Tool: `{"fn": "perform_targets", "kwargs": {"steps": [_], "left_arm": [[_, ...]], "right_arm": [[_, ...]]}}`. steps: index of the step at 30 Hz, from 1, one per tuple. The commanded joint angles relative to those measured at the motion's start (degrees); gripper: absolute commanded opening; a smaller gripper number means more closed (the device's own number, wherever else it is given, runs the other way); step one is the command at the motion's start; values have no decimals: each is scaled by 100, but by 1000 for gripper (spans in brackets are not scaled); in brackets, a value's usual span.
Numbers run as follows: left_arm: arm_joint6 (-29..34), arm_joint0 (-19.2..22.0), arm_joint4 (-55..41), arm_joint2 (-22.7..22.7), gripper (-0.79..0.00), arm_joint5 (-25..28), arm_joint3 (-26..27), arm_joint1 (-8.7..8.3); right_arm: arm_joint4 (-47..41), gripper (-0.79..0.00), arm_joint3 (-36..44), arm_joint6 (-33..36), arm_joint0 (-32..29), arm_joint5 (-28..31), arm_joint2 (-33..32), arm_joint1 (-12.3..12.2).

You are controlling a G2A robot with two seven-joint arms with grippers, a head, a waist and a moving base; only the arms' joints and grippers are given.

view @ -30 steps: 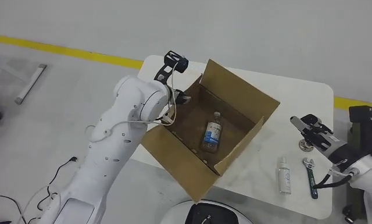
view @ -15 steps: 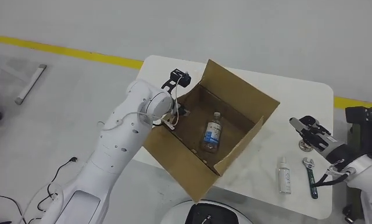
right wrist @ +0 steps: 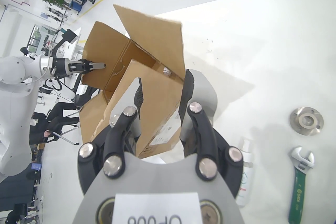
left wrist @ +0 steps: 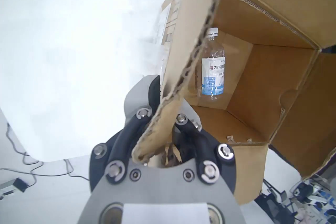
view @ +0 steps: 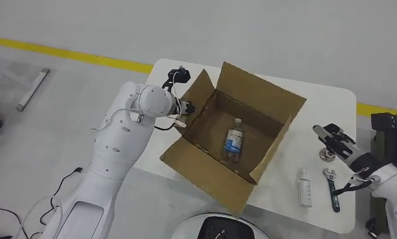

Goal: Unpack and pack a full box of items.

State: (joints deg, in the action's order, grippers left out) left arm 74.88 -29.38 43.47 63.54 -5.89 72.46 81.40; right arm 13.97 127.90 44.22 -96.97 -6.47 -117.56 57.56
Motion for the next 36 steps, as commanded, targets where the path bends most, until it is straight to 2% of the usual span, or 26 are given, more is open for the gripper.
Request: {"fn": "perform_targets", "kwargs": {"steps": [1,5,10,11,14,15,17,18,19,27,36], "left_arm": [[-7,-31,-124,91,-785,-172,14,-11],[18,-118,-292,232,-785,-520,84,-37],[133,-254,-617,379,-785,-859,151,-66],[151,-285,-699,405,-785,-876,179,-72],[240,-357,-802,410,-785,-931,279,-91],[243,-374,-804,411,-785,-957,315,-98],[281,-420,-887,412,-416,-937,412,-110],[290,-436,-879,412,-18,-945,445,-120],[312,-446,-835,393,0,-931,487,-130],[401,-506,-560,274,0,-875,689,-200],[270,-502,-353,246,0,-749,817,-267]], "right_arm": [[-23,-465,-81,-30,42,-47,-14,-2],[-145,-480,-244,-47,185,-147,-76,-12],[-128,-397,-345,69,405,-154,-121,-50],[-93,-348,-362,125,451,-159,-108,-61],[-38,0,-345,334,617,-191,-34,-98],[4,0,-327,431,673,-184,0,-113],[134,0,-263,619,802,-180,74,-148],[228,0,-215,717,869,-161,119,-167],[330,0,-172,785,943,-141,164,-185],[1484,0,67,1587,1617,107,869,-354],[2824,0,-169,2200,2656,-71,2283,-451]]}}
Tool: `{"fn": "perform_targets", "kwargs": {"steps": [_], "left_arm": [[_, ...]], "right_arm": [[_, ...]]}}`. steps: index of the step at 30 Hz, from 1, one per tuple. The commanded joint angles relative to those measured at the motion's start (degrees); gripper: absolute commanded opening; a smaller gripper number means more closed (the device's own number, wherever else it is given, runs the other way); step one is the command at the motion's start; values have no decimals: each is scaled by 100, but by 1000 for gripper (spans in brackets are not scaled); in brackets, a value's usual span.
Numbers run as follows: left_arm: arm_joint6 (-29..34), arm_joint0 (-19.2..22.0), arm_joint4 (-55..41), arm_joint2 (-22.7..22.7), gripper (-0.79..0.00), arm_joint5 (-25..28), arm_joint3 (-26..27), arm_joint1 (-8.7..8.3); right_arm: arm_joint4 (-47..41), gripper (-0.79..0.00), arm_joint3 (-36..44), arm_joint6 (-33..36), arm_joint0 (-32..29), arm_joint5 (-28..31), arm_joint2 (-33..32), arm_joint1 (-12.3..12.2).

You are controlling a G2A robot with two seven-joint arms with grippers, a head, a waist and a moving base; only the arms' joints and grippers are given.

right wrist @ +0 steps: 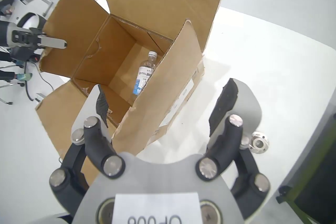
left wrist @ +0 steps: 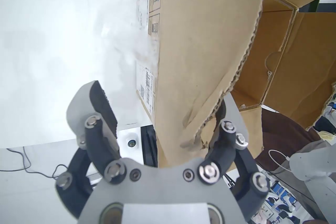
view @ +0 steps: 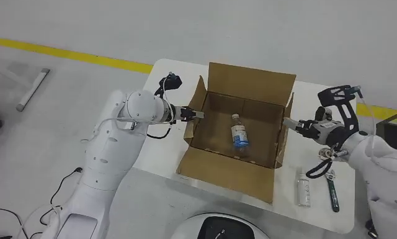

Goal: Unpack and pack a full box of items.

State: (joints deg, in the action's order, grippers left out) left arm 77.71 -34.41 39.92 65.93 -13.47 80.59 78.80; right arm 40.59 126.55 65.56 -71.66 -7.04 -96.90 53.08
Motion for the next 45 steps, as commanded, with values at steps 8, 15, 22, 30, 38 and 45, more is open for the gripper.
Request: {"fn": "perform_targets", "kwargs": {"steps": [8,15,22,30,38,45], "left_arm": [[-16,1,8,5,0,13,6,-13],[-16,1,8,5,0,13,6,-13],[-16,1,8,5,0,13,6,-13],[-16,1,8,5,0,13,6,-13],[-16,1,8,5,0,13,6,-13],[-16,1,8,5,0,13,6,-13]], "right_arm": [[1293,-46,-299,476,734,-131,1104,-11],[1196,-622,-354,557,636,-395,803,-12],[356,-757,-336,382,126,-636,-39,-5],[-917,-776,-591,-123,-618,-632,-1007,47],[-2252,-462,-1012,-713,-1246,-244,-1516,127],[-2912,0,-1082,-1250,-1428,-63,-1861,163]]}}
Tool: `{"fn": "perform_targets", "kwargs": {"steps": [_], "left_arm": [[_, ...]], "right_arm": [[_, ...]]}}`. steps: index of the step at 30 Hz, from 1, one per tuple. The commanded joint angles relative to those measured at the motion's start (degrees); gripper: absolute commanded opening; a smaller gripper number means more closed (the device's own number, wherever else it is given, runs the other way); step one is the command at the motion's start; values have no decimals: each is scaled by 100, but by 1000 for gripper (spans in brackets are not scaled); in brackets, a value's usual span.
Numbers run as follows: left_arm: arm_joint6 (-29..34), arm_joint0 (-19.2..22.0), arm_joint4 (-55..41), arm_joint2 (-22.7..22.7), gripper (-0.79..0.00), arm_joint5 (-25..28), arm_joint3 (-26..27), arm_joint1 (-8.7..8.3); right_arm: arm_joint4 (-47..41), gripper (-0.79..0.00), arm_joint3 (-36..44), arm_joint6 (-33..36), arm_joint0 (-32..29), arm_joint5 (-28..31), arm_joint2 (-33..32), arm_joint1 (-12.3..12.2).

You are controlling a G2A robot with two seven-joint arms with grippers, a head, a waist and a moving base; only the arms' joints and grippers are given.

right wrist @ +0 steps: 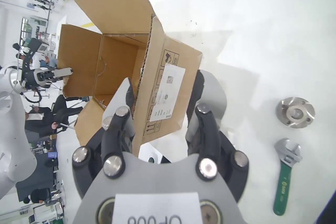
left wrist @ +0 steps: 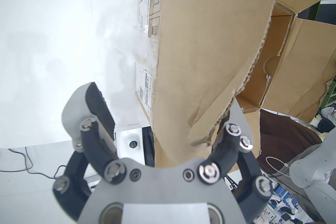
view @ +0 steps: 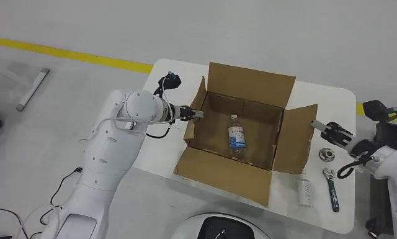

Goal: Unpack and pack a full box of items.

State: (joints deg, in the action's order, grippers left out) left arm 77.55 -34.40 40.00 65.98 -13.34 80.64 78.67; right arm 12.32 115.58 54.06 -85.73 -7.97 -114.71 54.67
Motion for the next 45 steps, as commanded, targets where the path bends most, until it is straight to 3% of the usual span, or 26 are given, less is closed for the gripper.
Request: {"fn": "perform_targets", "kwargs": {"steps": [1,4,8,9,10,11,13,14,15,26,28,32,37,45], "left_arm": [[0,0,0,0,0,0,0,0],[0,0,0,0,0,0,0,0],[0,0,0,0,0,0,0,0],[0,0,0,0,0,0,0,0],[0,0,0,0,0,0,0,0],[0,0,0,0,0,0,0,0],[0,0,0,0,0,0,0,0],[0,0,0,0,0,0,0,0],[0,0,0,0,0,0,0,0],[0,0,0,0,0,0,0,0],[0,0,0,0,0,0,0,0],[0,0,0,0,0,0,0,0],[0,0,0,0,0,0,0,0],[0,0,0,0,0,0,0,0]], "right_arm": [[-140,0,25,-224,-56,63,-170,10],[133,0,133,-617,-228,102,-585,12],[2216,0,544,-445,-657,312,-1067,-87],[2824,-34,648,-310,-730,436,-1132,-124],[3371,-268,722,-197,-787,540,-1165,-155],[3834,-434,789,-37,-855,686,-1132,-183],[4328,-603,820,207,-906,878,-1008,-218],[4656,-754,828,305,-938,971,-924,-236],[4892,-785,801,381,-970,1031,-805,-246],[5193,-785,741,437,-967,858,-567,-244],[5335,-785,816,437,-1079,1080,-475,-245],[5190,-785,1205,1086,-1366,924,-352,-207],[5180,-785,1716,2106,-1845,162,-273,-129],[5109,-785,1805,2221,-2048,-87,-257,-87]]}}
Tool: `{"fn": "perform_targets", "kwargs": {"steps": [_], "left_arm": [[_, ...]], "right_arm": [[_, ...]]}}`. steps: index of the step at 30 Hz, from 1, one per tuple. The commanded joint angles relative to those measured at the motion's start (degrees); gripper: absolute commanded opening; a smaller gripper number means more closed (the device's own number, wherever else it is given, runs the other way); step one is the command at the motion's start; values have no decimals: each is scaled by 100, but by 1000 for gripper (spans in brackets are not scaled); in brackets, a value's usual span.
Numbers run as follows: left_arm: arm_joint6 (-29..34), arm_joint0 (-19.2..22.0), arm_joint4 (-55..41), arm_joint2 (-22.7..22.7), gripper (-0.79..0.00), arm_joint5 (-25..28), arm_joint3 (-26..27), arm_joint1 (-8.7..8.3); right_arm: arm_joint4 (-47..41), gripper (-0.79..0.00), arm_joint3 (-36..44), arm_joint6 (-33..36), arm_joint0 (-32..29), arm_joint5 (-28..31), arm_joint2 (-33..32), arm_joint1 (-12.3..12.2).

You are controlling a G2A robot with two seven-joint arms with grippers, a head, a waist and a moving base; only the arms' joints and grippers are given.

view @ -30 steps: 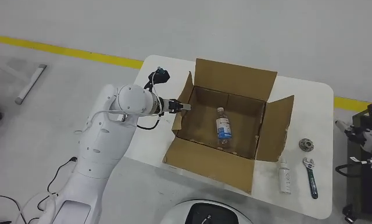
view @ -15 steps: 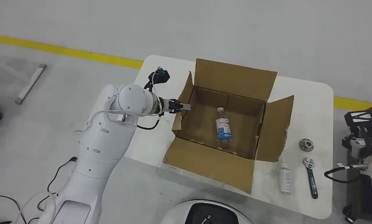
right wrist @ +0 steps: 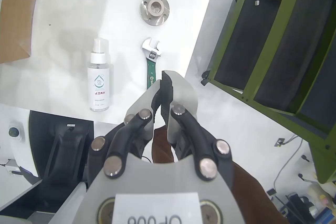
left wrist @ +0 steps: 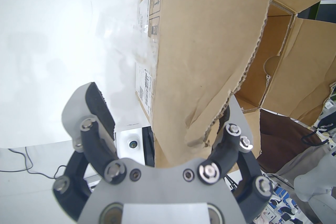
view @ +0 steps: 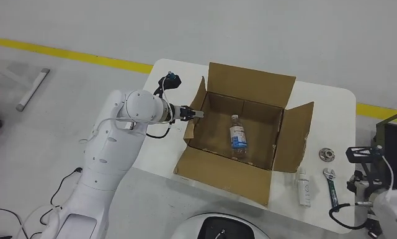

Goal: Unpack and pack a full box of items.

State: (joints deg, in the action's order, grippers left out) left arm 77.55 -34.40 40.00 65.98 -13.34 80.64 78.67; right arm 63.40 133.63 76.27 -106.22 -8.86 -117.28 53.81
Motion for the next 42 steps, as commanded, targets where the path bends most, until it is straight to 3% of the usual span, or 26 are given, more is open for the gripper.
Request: {"fn": "perform_targets", "kwargs": {"steps": [1,7,15,16,17,19,21,22,26,30,35,38,39,42], "left_arm": [[0,0,0,0,0,0,0,0],[0,0,0,0,0,0,0,0],[0,0,0,0,0,0,0,0],[0,0,0,0,0,0,0,0],[0,0,0,0,0,0,0,0],[0,0,0,0,0,0,0,0],[0,0,0,0,0,0,0,0],[0,0,0,0,0,0,0,0],[0,0,0,0,0,0,0,0],[0,0,0,0,0,0,0,0],[0,0,0,0,0,0,0,0],[0,0,0,0,0,0,0,0],[0,0,0,0,0,0,0,0],[0,0,0,0,0,0,0,0]], "right_arm": [[1,-785,0,0,0,1,0,0],[-259,-785,-187,-129,-41,236,404,20],[-282,-785,-611,-126,139,-830,1176,112],[-293,-745,-675,-135,204,-832,1243,116],[-274,-526,-735,-132,264,-780,1326,116],[-264,-486,-843,-143,394,-776,1448,122],[-265,-397,-940,-132,502,-780,1571,129],[-358,-268,-995,-109,559,-795,1626,137],[-441,-234,-1209,-132,707,-848,1768,157],[-473,-46,-1428,-200,788,-876,1879,176],[-524,-52,-1658,-288,880,-875,2075,203],[-532,-163,-1735,-318,923,-872,2188,218],[-525,-274,-1745,-324,934,-874,2214,221],[-514,-394,-1767,-327,964,-864,2265,230]]}}
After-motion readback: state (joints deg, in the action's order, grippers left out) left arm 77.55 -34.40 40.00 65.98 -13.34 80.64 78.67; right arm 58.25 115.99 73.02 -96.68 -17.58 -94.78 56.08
